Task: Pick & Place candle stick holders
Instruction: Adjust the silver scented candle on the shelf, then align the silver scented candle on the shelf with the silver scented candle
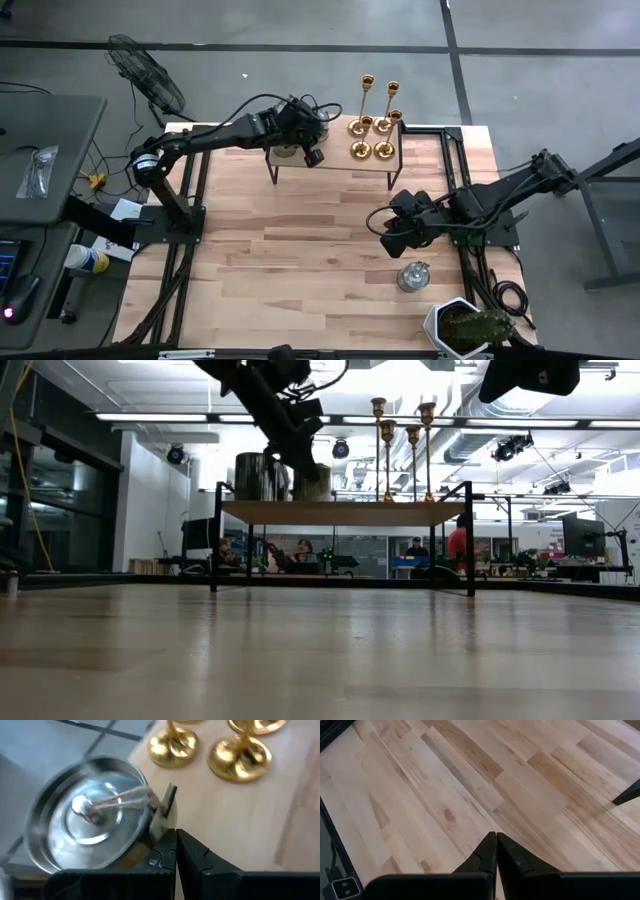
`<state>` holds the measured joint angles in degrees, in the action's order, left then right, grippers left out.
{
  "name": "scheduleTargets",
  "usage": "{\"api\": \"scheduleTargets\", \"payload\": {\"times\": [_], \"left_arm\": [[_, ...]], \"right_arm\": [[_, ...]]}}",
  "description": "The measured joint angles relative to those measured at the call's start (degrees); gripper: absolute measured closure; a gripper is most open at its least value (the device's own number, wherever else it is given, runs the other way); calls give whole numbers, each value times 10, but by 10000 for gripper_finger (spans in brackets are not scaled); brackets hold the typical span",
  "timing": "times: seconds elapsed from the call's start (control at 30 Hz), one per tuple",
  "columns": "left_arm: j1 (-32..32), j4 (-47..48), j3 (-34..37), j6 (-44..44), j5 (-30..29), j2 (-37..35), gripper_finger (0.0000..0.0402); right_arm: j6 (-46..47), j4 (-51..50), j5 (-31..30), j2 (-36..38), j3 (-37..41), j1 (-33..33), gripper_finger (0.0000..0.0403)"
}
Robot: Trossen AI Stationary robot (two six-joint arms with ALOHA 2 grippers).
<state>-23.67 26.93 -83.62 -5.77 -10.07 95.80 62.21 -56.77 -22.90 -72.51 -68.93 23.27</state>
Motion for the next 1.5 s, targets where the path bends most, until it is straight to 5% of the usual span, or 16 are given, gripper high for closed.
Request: {"api": "scheduleTargets", "payload": {"times": [0.3,0.6,0.83,1.13,1.33,1.5], "left_arm": [[0,-9,0,0,-14,2,401],[6,32,-33,2,33,-8,401],[39,86,-104,-5,68,-32,401],[90,122,-106,-15,49,-107,401],[108,161,-106,-14,46,-144,387],[114,185,-106,-10,49,-157,318]], "right_arm": [[-9,0,-2,0,0,0,401],[-10,-6,18,1,0,0,401],[-5,-52,142,2,0,-13,401],[-3,-82,267,0,0,-43,394],[6,-121,313,-13,0,-44,350],[22,-141,336,-38,0,-40,265]]}}
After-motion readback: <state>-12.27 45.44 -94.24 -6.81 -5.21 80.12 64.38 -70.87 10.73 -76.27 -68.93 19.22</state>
